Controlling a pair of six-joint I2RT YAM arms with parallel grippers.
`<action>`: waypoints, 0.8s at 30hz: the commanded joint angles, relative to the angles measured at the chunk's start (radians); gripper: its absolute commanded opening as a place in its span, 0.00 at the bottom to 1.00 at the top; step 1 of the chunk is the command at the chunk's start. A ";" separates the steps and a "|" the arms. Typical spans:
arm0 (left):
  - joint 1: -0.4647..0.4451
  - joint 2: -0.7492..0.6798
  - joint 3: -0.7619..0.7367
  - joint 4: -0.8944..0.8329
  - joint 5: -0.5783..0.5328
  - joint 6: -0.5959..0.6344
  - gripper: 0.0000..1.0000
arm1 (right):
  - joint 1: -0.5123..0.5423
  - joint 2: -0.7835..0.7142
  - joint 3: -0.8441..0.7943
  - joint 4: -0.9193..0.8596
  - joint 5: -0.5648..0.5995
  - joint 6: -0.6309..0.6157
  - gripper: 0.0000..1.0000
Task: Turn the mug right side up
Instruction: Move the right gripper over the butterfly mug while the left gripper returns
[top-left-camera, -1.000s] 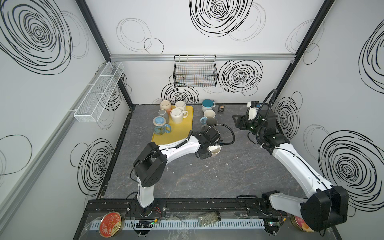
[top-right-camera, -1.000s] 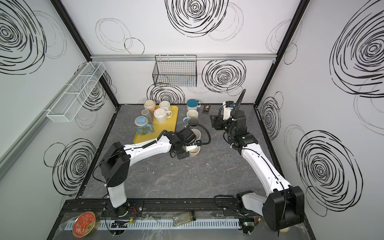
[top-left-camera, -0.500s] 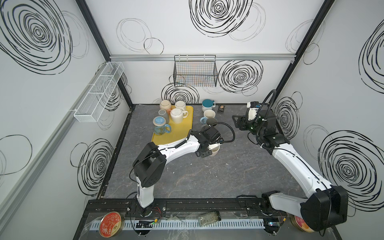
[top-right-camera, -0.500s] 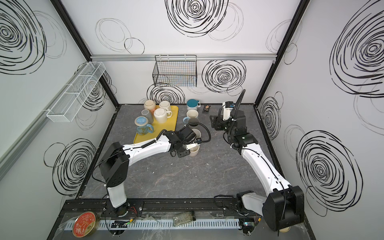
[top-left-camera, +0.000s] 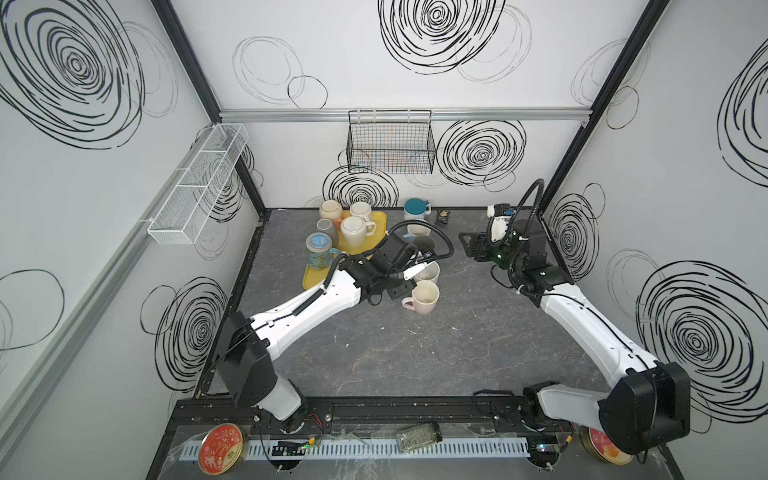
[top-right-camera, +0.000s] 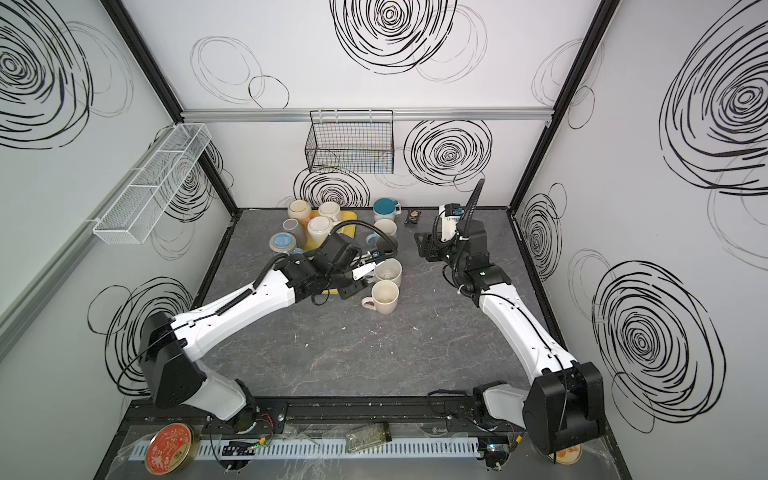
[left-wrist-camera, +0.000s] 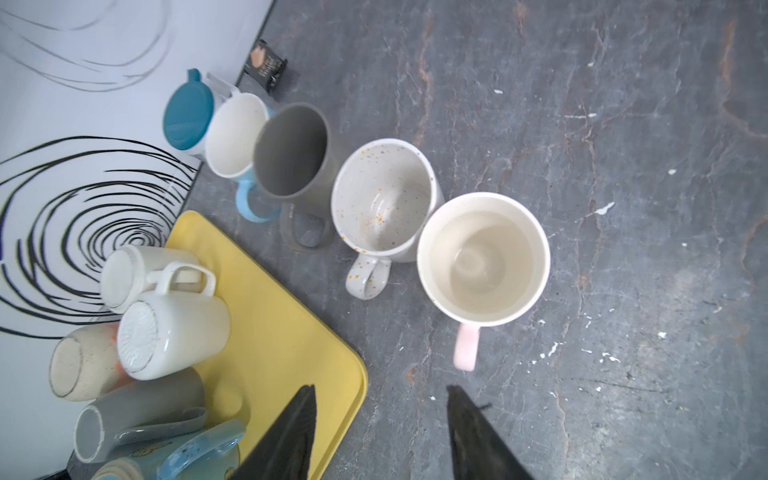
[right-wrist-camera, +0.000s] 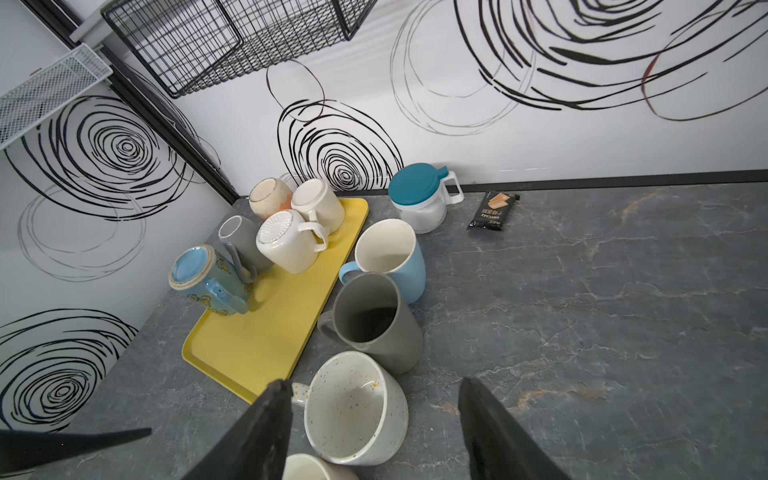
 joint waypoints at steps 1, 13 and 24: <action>0.083 -0.086 -0.074 0.100 0.032 -0.048 0.58 | 0.054 0.034 0.043 0.017 0.020 -0.020 0.67; 0.611 -0.384 -0.400 0.560 0.120 -0.480 0.76 | 0.288 0.312 0.226 0.010 0.041 -0.060 0.66; 0.920 -0.134 -0.223 0.537 0.367 -0.590 0.76 | 0.394 0.589 0.466 -0.044 -0.023 -0.070 0.65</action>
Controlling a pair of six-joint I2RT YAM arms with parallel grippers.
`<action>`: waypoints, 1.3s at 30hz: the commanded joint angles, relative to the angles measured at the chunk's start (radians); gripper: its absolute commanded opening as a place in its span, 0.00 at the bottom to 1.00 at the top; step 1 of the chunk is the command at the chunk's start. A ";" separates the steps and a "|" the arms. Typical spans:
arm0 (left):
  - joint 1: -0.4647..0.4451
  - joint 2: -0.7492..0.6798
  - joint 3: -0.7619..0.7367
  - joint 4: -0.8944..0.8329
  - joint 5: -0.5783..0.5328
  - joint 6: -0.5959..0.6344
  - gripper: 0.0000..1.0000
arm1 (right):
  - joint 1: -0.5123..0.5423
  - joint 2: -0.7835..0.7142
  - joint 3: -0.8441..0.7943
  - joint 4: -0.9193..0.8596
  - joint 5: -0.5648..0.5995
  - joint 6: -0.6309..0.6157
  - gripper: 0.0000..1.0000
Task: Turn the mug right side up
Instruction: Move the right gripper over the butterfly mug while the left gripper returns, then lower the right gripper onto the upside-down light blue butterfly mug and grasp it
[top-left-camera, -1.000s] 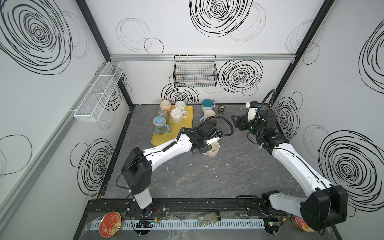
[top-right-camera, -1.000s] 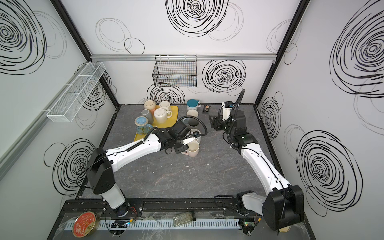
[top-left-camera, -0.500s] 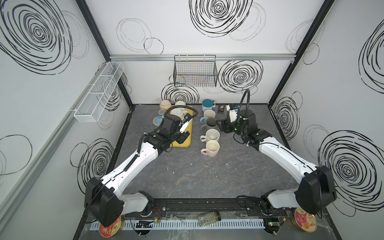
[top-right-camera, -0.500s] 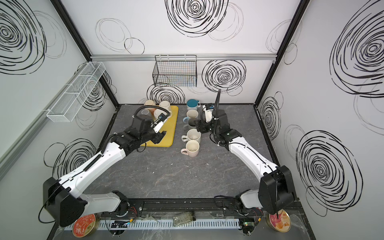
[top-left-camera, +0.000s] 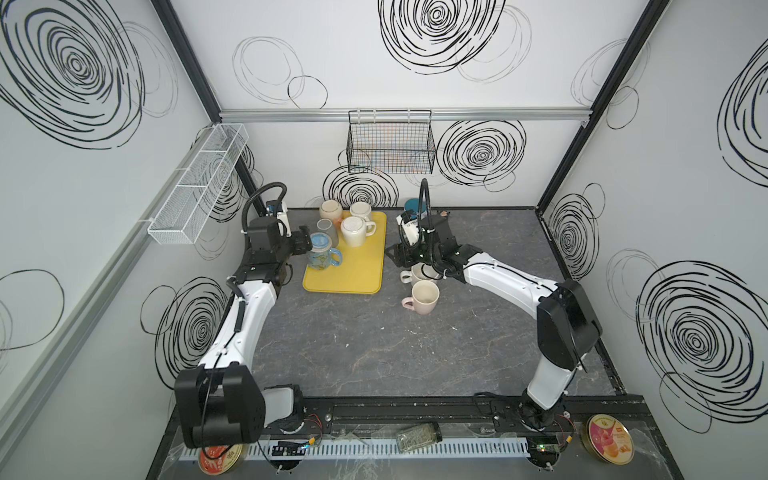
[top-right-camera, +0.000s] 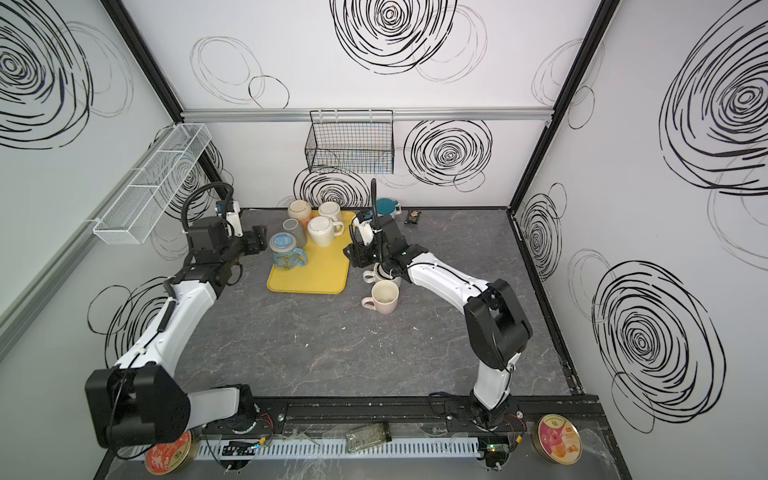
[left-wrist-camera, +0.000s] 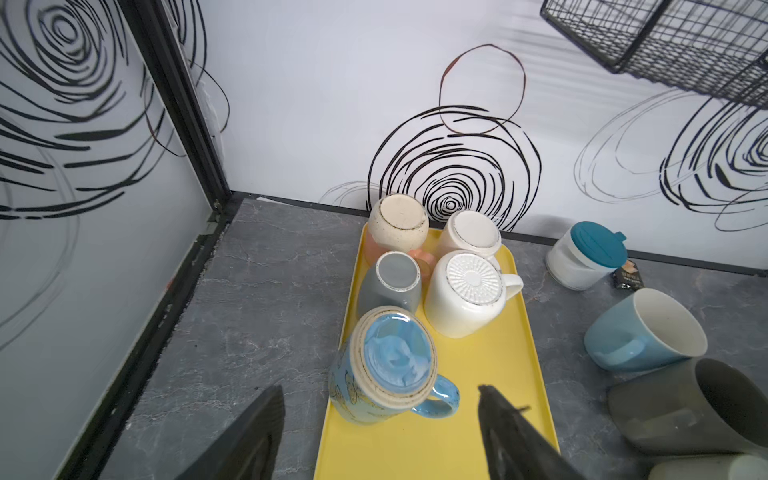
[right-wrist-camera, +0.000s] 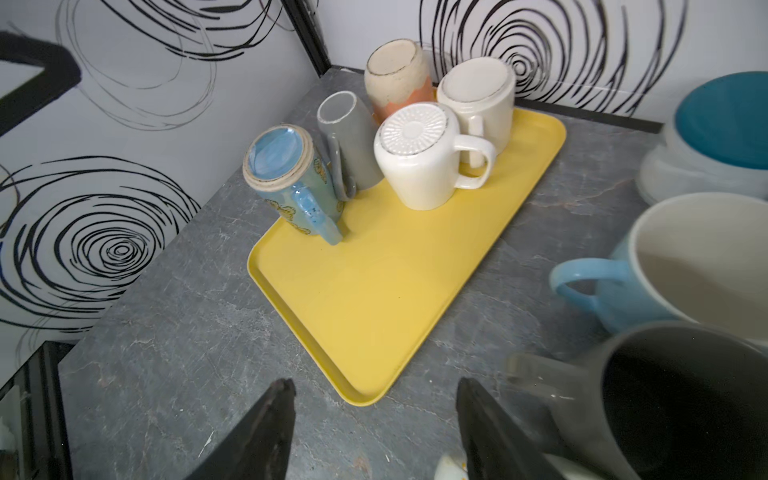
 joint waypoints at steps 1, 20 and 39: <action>0.053 0.079 0.079 0.032 0.126 -0.047 0.76 | 0.018 0.045 0.076 -0.035 -0.036 -0.014 0.65; 0.082 0.548 0.336 -0.084 0.351 -0.081 0.61 | 0.054 0.249 0.246 -0.120 -0.096 -0.024 0.65; -0.034 0.515 0.249 -0.127 0.346 -0.084 0.50 | 0.052 0.389 0.388 -0.216 -0.136 -0.100 0.65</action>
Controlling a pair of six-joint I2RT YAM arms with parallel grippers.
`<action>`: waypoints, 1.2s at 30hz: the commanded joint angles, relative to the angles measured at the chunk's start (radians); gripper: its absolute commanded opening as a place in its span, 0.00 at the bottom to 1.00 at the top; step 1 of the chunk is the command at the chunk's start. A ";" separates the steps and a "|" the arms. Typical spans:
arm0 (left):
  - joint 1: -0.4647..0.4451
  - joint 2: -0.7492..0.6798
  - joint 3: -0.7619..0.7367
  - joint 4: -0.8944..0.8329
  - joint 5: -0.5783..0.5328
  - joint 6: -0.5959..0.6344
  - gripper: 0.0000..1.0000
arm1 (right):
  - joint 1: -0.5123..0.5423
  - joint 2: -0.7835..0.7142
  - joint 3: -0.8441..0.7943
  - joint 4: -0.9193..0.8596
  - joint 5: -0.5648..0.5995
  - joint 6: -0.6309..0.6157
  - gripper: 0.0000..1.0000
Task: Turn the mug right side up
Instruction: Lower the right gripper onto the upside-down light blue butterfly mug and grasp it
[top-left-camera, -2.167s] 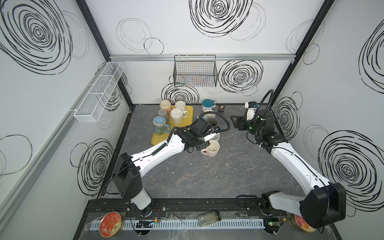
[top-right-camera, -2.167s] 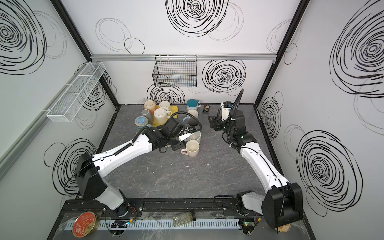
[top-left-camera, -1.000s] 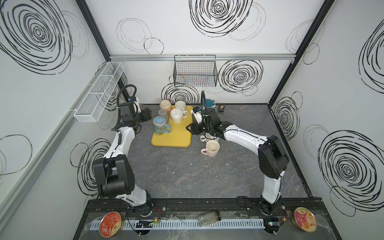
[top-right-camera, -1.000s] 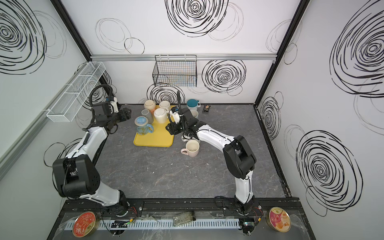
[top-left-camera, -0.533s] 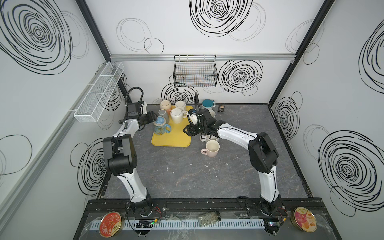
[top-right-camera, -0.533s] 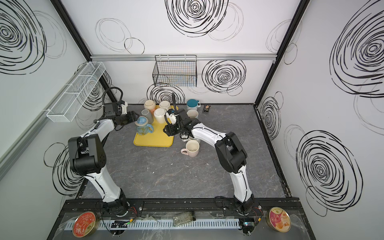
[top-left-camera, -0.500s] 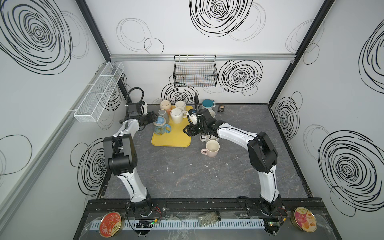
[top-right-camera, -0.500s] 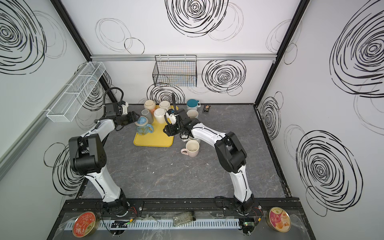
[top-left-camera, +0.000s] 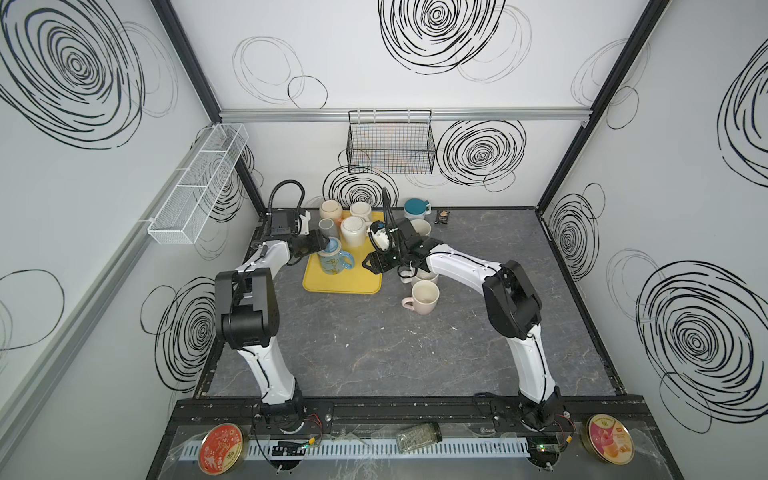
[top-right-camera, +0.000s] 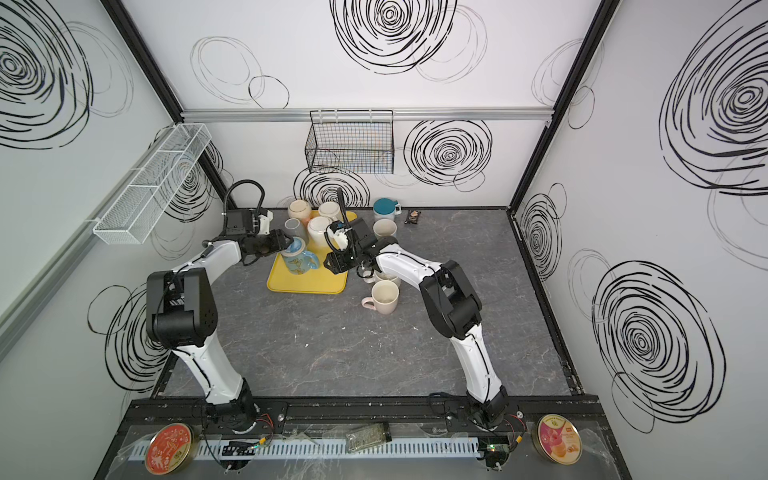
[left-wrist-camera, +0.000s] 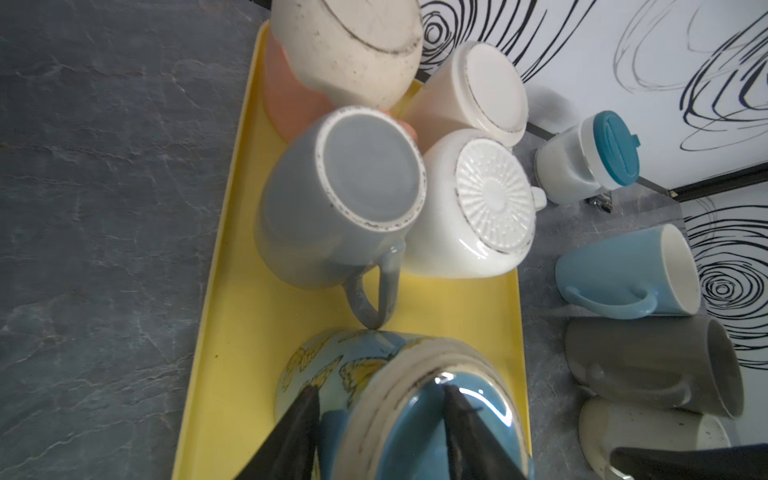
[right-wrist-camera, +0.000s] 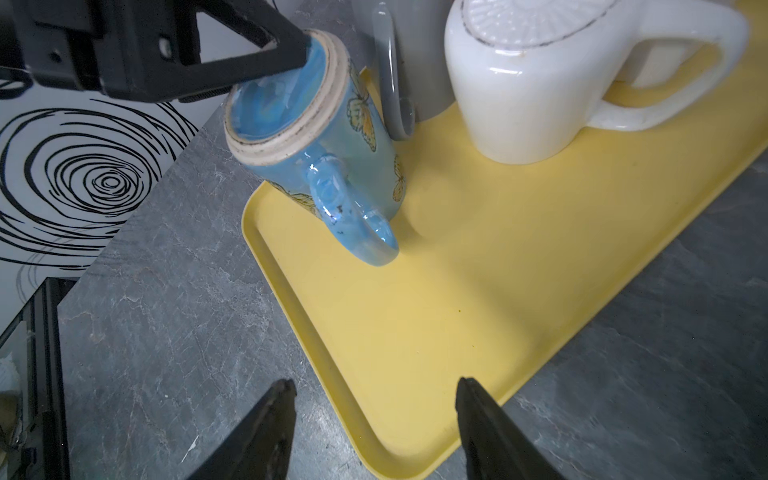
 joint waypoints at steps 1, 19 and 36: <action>-0.033 -0.035 -0.020 0.003 0.018 -0.008 0.50 | 0.006 0.027 0.059 -0.058 -0.011 -0.052 0.65; -0.155 -0.044 -0.026 0.007 0.050 -0.012 0.48 | 0.014 0.194 0.343 -0.313 0.076 -0.209 0.58; -0.133 -0.204 -0.180 0.056 0.028 -0.016 0.57 | 0.121 0.193 0.420 -0.404 0.478 -0.393 0.00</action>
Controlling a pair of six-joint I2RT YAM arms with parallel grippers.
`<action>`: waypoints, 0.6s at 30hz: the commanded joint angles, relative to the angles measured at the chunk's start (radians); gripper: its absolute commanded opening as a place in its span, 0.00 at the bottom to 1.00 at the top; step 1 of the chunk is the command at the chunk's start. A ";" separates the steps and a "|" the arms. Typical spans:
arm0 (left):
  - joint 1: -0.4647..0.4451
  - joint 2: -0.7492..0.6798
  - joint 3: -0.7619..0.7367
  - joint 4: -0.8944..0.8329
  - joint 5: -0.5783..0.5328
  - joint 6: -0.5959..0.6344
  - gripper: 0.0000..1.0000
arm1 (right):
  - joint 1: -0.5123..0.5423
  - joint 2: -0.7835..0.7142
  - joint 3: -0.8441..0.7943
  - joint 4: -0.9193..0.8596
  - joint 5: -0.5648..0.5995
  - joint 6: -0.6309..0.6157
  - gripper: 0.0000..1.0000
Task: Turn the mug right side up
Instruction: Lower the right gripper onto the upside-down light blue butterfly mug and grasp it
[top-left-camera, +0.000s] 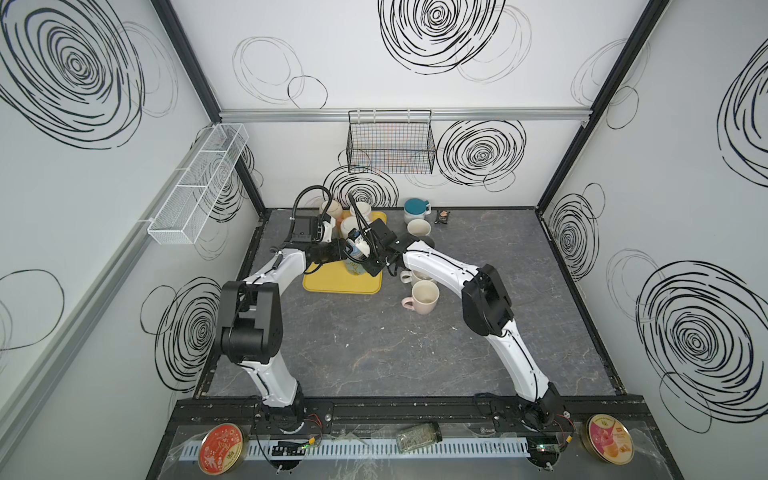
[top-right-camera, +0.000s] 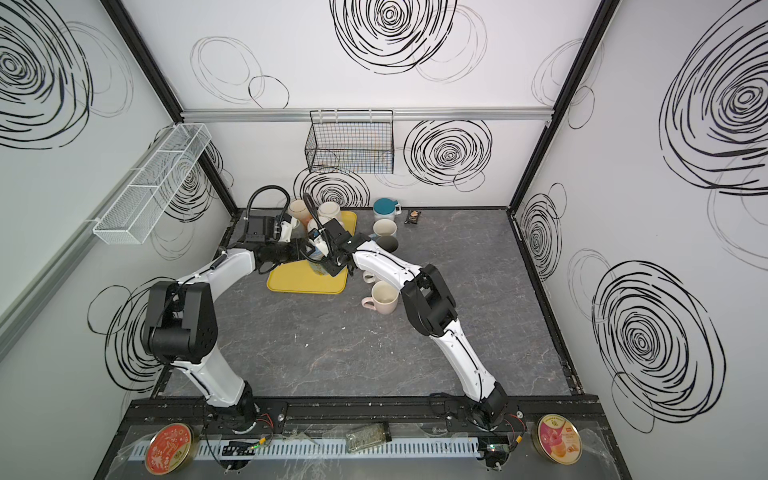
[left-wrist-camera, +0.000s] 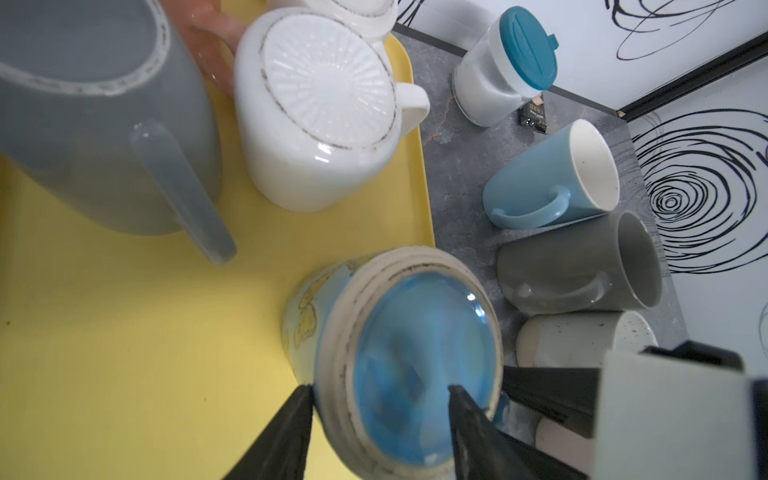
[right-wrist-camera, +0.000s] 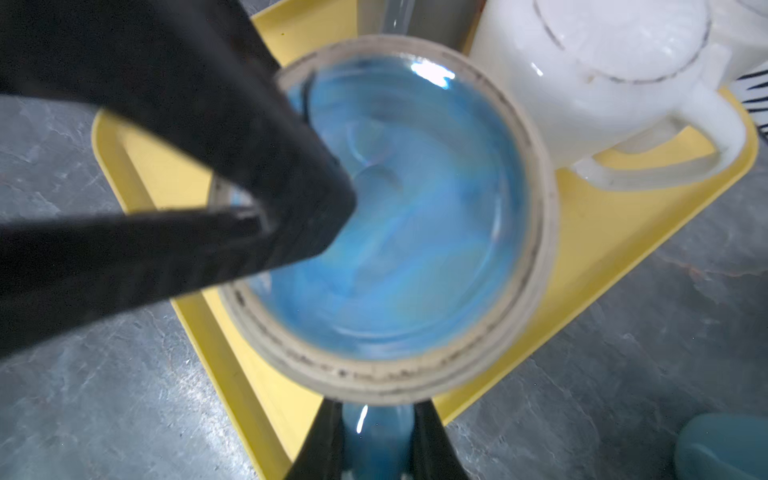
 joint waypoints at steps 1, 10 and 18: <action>0.021 -0.076 -0.047 0.056 0.021 -0.009 0.58 | 0.020 -0.018 0.021 -0.041 0.126 -0.055 0.00; 0.112 -0.298 -0.252 0.241 0.027 -0.117 0.60 | 0.008 -0.131 -0.102 0.110 0.041 0.053 0.00; 0.144 -0.491 -0.456 0.407 0.026 -0.247 0.62 | -0.030 -0.291 -0.334 0.418 -0.171 0.217 0.00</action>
